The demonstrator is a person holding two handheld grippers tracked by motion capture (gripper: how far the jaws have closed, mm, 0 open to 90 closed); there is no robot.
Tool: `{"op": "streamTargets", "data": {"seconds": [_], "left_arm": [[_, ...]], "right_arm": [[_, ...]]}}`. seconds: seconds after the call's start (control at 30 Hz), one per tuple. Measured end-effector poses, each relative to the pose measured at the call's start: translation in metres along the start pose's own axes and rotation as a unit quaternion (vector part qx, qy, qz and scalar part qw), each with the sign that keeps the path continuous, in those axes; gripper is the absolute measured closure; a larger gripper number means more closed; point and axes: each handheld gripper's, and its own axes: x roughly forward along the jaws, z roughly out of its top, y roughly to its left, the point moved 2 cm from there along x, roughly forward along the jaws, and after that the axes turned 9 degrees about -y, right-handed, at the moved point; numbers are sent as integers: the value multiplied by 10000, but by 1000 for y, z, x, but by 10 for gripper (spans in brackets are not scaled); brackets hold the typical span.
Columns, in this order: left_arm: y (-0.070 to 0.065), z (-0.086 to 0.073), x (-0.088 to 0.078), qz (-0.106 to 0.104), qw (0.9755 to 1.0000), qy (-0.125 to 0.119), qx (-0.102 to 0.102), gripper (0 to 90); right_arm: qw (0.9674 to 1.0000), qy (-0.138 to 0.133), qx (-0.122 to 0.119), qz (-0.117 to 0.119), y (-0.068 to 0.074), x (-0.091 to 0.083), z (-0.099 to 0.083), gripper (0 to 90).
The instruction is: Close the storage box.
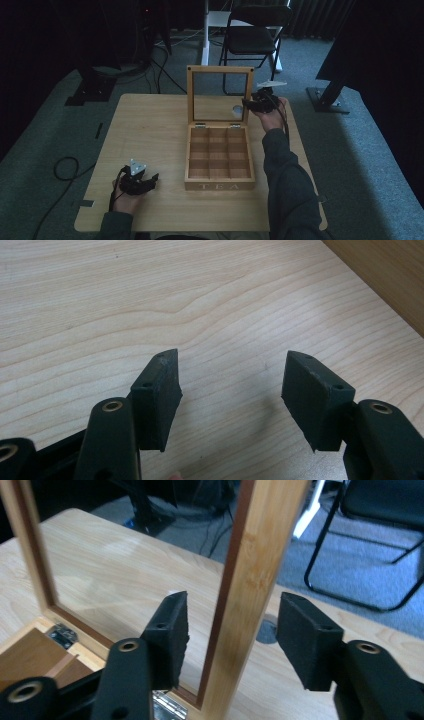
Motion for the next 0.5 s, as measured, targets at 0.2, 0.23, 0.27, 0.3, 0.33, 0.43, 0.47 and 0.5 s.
{"op": "streamTargets", "data": {"seconds": [0.2,0.23,0.27,0.3,0.33,0.43,0.47,0.5], "left_arm": [[0,-1,0,14,10000,26,2,407],[0,-1,0,17,10000,26,0,407],[0,-1,-1,22,10000,25,1,407],[0,-1,-1,22,10000,12,-4,407],[1,-1,-2,38,10000,14,-9,407],[1,-2,-2,42,10000,21,-10,407],[1,-2,-2,46,10000,19,-5,408],[1,-1,-2,51,10000,23,5,407]], "right_arm": [[9996,-111,188,182,-2,7,6,467],[9996,-111,188,182,-2,7,6,467],[9997,-99,158,167,-2,8,7,478],[9997,-100,142,161,-2,9,7,488],[9994,-146,241,222,-5,10,7,490],[9988,-203,353,287,-8,11,6,488],[9986,-220,362,321,-9,12,6,484],[9984,-208,361,390,-10,14,6,475]]}}
